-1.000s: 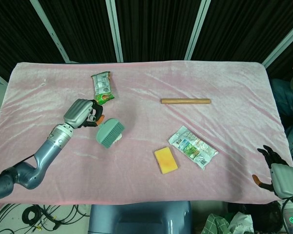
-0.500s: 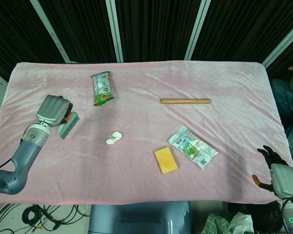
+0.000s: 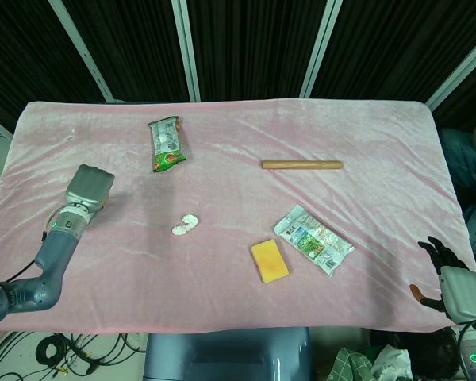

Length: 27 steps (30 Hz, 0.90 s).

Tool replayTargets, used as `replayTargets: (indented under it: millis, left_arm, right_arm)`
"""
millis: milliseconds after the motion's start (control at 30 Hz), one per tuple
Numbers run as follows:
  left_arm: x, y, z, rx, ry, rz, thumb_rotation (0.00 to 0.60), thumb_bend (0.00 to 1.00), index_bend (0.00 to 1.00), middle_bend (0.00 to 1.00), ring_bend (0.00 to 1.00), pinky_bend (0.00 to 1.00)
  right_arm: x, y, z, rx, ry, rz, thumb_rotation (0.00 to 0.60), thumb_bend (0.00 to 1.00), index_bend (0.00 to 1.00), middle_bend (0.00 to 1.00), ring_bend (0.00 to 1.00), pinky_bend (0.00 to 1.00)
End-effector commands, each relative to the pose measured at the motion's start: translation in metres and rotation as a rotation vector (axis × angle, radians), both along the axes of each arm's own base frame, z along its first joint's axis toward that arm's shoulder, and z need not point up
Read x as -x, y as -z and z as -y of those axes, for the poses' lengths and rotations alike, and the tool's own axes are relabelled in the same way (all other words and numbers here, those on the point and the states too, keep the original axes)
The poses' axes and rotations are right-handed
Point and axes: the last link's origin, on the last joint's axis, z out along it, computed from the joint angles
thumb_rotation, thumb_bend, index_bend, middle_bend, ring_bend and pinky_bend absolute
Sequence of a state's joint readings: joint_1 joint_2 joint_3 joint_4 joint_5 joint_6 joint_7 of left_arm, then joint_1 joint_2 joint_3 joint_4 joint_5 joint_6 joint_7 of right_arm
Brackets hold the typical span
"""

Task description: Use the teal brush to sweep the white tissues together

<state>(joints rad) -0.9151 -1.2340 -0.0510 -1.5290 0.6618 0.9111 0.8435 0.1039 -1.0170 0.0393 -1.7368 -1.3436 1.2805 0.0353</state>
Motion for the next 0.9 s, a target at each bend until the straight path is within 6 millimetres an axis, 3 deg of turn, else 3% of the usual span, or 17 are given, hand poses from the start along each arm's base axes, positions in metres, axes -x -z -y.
replayTargets:
  millis: [33,200,300,400,467,567,633,900]
  left_arm:
    - [-0.007,0.005,0.001,0.01,0.011,0.048,0.6,0.5,0.73,0.74,0.44,0.53]
    - [-0.014,0.009,0.001,0.016,0.028,0.099,0.6,0.5,0.71,0.72,0.43,0.51]
    - [-0.018,0.011,0.001,0.025,0.038,0.12,0.6,0.44,0.64,0.68,0.39,0.49]
    - [-0.019,0.016,0.003,0.055,0.028,0.122,0.6,0.31,0.47,0.53,0.29,0.39]
    - [-0.017,0.021,0.008,0.11,-0.017,0.113,0.6,0.19,0.33,0.34,0.15,0.25]
    - [-0.021,0.022,0.01,0.126,-0.054,0.157,0.6,0.07,0.22,0.16,0.02,0.12]
    - [-0.028,0.02,0.008,0.107,-0.047,0.218,0.6,0.05,0.21,0.11,0.0,0.09]
    - [-0.048,0.007,0.006,0.028,0.045,0.469,0.6,0.04,0.19,0.09,0.0,0.08]
  right_arm:
    - [0.0,0.0,0.0,-0.001,0.0,0.0,0.6,0.21,0.16,0.07,0.14,0.27]
    - [0.0,0.0,0.0,-0.002,-0.001,0.0,0.6,0.21,0.16,0.07,0.14,0.27]
    - [0.0,0.0,0.0,-0.002,0.0,0.0,0.6,0.21,0.16,0.07,0.14,0.27]
    - [0.0,0.0,0.0,-0.004,0.002,0.0,0.6,0.21,0.16,0.07,0.14,0.27]
    - [0.0,0.0,0.0,-0.004,0.001,0.001,0.6,0.21,0.16,0.07,0.14,0.27]
    - [0.0,0.0,0.0,-0.006,0.001,0.001,0.6,0.21,0.16,0.07,0.14,0.27]
    - [0.0,0.0,0.0,-0.007,0.001,0.001,0.6,0.21,0.16,0.07,0.14,0.27]
    - [0.0,0.0,0.0,-0.01,0.002,-0.002,0.6,0.21,0.16,0.07,0.14,0.28]
